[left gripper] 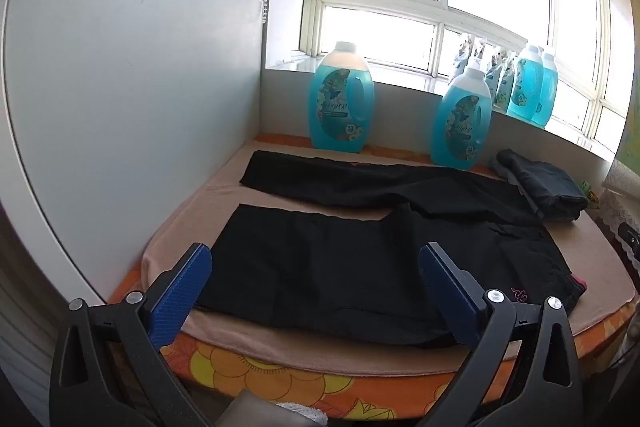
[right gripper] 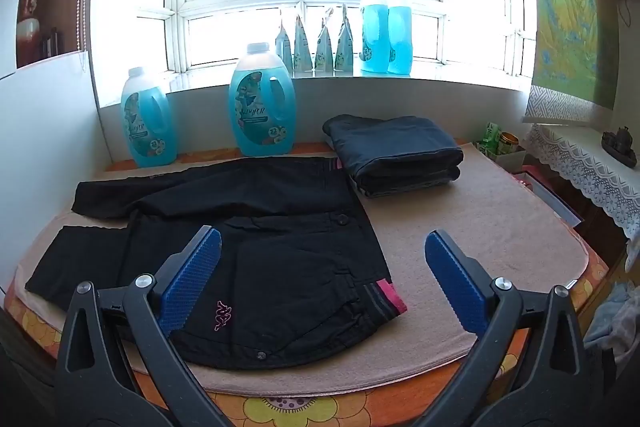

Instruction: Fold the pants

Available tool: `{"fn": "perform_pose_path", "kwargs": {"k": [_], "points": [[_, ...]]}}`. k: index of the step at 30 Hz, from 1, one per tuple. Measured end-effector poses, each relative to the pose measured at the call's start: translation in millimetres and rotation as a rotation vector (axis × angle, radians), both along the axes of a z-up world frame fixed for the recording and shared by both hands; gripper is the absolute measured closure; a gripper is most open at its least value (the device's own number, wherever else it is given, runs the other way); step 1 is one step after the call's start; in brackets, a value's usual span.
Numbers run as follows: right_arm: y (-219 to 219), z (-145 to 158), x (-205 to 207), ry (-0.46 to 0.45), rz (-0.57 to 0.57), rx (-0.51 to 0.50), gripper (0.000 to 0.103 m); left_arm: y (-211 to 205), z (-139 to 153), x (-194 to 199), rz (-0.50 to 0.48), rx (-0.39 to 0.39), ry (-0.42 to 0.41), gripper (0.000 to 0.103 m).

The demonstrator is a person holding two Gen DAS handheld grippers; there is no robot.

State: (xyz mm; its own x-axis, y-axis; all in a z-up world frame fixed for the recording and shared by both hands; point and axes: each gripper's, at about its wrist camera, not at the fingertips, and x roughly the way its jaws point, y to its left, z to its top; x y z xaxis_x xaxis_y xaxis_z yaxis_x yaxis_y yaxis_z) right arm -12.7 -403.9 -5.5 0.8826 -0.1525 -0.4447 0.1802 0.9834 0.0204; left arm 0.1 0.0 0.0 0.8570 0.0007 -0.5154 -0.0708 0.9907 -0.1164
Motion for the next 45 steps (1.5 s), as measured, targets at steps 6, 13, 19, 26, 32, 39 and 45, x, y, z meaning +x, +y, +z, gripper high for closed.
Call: {"fn": "perform_pose_path", "kwargs": {"k": [6, 13, 19, 26, 32, 39, 45], "points": [[-12, 3, -2, -0.007, -0.005, 0.020, 0.000, 8, 5, 4, -0.009, 0.004, -0.010, 0.001], [-1, 8, -4, -0.021, -0.014, -0.011, 0.000, 0, 3, -1, -0.007, 0.018, -0.016, 0.001], [0, 9, -3, -0.028, -0.014, -0.017, 0.000, 0, 8, -1, 0.002, 0.020, -0.019, 0.001], [-1, 10, -4, -0.029, -0.008, -0.018, 0.000, -3, 6, 0, 0.001, 0.032, -0.016, 0.001], [-3, 8, -1, -0.027, -0.005, -0.009, 0.000, -4, 6, -1, 0.006, 0.037, -0.024, 0.001], [-3, 5, -1, -0.028, -0.006, -0.009, 0.000, -6, 6, 0, 0.010, 0.042, -0.027, 0.001], [-5, -1, 0, -0.023, -0.003, 0.004, 0.000, -9, 8, -1, 0.009, 0.049, -0.032, 0.001]]}}
